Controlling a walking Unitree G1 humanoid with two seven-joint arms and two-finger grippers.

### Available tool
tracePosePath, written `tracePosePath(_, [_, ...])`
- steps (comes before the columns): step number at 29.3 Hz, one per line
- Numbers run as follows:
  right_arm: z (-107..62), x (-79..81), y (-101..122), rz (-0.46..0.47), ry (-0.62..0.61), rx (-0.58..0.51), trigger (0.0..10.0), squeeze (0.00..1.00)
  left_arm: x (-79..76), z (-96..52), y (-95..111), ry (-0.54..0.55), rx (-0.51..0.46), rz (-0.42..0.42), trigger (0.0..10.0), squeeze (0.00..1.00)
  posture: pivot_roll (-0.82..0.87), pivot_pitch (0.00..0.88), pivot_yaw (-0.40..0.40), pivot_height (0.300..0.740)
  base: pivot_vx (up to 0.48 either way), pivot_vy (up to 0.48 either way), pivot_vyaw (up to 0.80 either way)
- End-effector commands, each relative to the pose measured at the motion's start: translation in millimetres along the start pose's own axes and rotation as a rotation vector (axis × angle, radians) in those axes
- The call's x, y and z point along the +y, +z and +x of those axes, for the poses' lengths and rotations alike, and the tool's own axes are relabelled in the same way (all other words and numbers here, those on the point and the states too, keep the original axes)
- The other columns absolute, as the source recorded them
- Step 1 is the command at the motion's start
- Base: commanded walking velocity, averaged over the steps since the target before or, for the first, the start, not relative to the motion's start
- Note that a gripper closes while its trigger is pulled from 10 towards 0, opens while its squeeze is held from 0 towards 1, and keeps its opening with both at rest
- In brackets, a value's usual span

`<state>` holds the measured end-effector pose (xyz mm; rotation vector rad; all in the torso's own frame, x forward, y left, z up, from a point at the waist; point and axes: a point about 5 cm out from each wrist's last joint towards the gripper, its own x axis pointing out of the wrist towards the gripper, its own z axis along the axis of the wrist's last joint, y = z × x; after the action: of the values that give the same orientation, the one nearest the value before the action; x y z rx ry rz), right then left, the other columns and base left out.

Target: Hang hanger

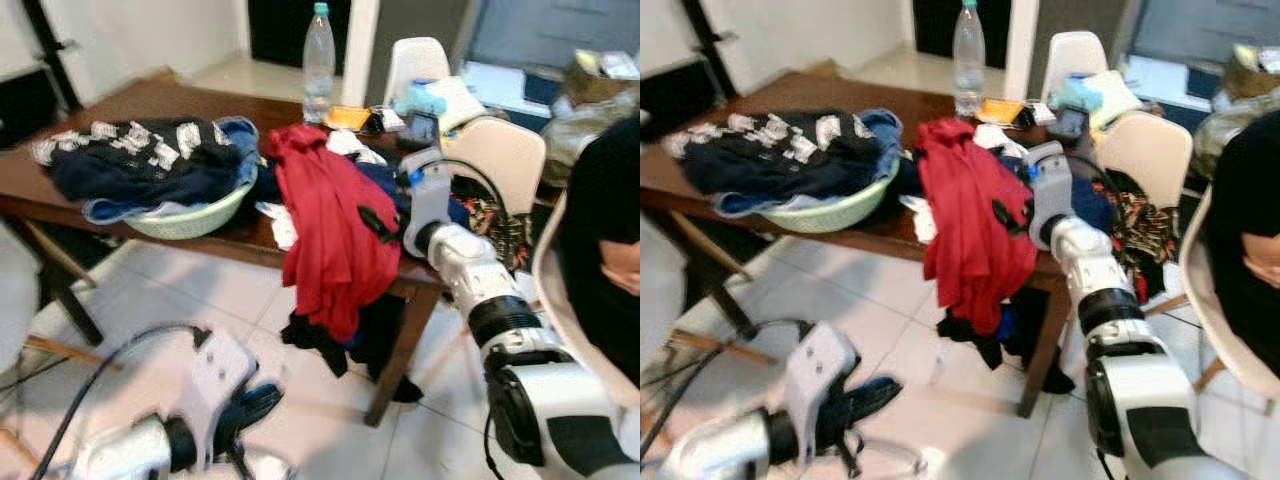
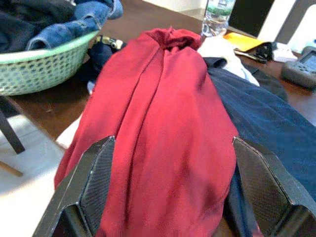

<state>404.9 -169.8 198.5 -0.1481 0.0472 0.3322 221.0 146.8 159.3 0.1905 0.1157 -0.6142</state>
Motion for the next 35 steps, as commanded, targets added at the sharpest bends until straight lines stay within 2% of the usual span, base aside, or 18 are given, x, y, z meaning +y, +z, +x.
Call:
tracePosePath(1, [-3.6,-4.7,-7.0,0.015,-0.022,0.022,10.0,0.00,13.1,-0.5,-6.1,0.101,0.029,0.005,10.0,0.00,0.22,0.092,-0.089,0.740,0.000,0.000,0.00])
tracePosePath(3, [-4.7,-5.2,-8.7,0.019,-0.024,0.025,10.0,0.00,23.7,1.9,-4.5,0.177,0.028,0.026,10.0,0.00,0.22,0.091,-0.089,0.740,0.000,0.000,0.00])
tracePosePath(4, [-6.7,-5.3,-12.5,0.018,-0.019,0.031,10.0,0.00,39.3,4.6,-2.8,0.285,0.038,0.092,10.0,0.00,0.21,0.088,-0.088,0.740,0.000,0.000,0.00])
tracePosePath(5, [-6.7,-5.3,-12.5,0.018,-0.019,0.031,10.0,0.00,39.3,4.6,-2.8,0.285,0.038,0.092,10.0,0.00,0.21,0.088,-0.088,0.740,0.000,0.000,0.00])
tracePosePath(6, [-8.7,-5.4,-15.9,0.018,-0.015,0.036,10.0,0.00,52.9,6.4,0.7,0.381,0.045,0.173,10.0,0.00,0.21,0.085,-0.086,0.740,0.000,0.000,0.00])
tracePosePath(8, [-10.7,-5.8,-18.7,0.017,-0.009,0.041,10.0,0.00,63.5,7.8,5.6,0.459,0.036,0.230,10.0,0.00,0.21,0.085,-0.086,0.740,0.000,0.000,0.00])
tracePosePath(13, [-13.4,-7.2,-21.8,0.013,-0.006,0.046,10.0,0.00,72.5,11.8,15.5,0.528,-0.006,0.292,10.0,0.00,0.20,0.080,-0.084,0.740,0.000,0.000,0.00])
tracePosePath(16, [-13.9,-4.4,-25.2,0.011,-0.007,0.047,10.0,0.00,68.6,29.7,26.9,0.508,-0.121,0.165,10.0,0.00,0.20,0.078,-0.089,0.740,0.000,0.000,0.00])
tracePosePath(20, [-12.9,-0.3,-25.2,0.025,-0.008,0.033,10.0,0.00,62.0,38.9,31.1,0.463,-0.184,0.060,10.0,0.00,0.20,0.078,-0.089,0.740,0.000,0.000,0.00])
tracePosePath(22, [-11.6,2.6,-18.7,0.083,-0.036,-0.036,10.0,0.00,47.5,53.3,37.2,0.359,-0.281,-0.153,10.0,0.00,0.20,0.080,-0.104,0.740,0.000,0.000,0.00])
tracePosePath(23, [-11.6,2.6,-18.7,0.083,-0.036,-0.036,10.0,0.00,47.5,53.3,37.2,0.359,-0.281,-0.153,10.0,0.00,0.20,0.080,-0.104,0.740,0.000,0.000,0.00])
tracePosePath(24, [-11.4,2.6,-13.0,0.121,-0.061,-0.085,10.0,0.00,36.3,61.6,41.4,0.273,-0.331,-0.267,10.0,0.00,0.20,0.078,-0.103,0.740,0.000,0.000,0.00])
tracePosePath(25, [-11.4,2.6,-13.0,0.121,-0.061,-0.085,10.0,0.00,36.3,61.6,41.4,0.273,-0.331,-0.267,10.0,0.00,0.20,0.078,-0.103,0.740,0.000,0.000,0.00])
tracePosePath(27, [-13.1,-2.9,0.0,0.155,-0.130,-0.177,10.0,0.00,13.2,72.5,49.6,0.088,-0.403,-0.436,10.0,0.00,0.20,0.079,-0.102,0.740,0.000,0.000,0.00])
tracePosePath(31, [-15.5,-10.5,4.8,0.138,-0.182,-0.196,10.0,0.00,6.0,74.9,52.3,0.028,-0.418,-0.473,10.0,0.00,0.19,0.079,-0.101,0.740,0.000,0.000,0.00])
tracePosePath(32, [-21.2,-26.9,13.3,0.124,-0.269,-0.226,10.0,0.00,5.9,78.7,53.3,0.027,-0.422,-0.473,10.0,0.00,0.19,0.079,-0.102,0.740,0.000,0.000,0.00])
tracePosePath(33, [-21.2,-26.9,13.3,0.124,-0.269,-0.226,10.0,0.00,5.9,78.7,53.3,0.027,-0.422,-0.473,10.0,0.00,0.19,0.079,-0.102,0.740,0.000,0.000,0.00])
tracePosePath(35, [-27.8,-41.4,24.9,0.151,-0.324,-0.270,10.0,0.00,26.7,83.5,46.3,0.225,-0.377,-0.390,10.0,0.00,0.18,0.078,-0.102,0.740,0.000,0.000,0.00])
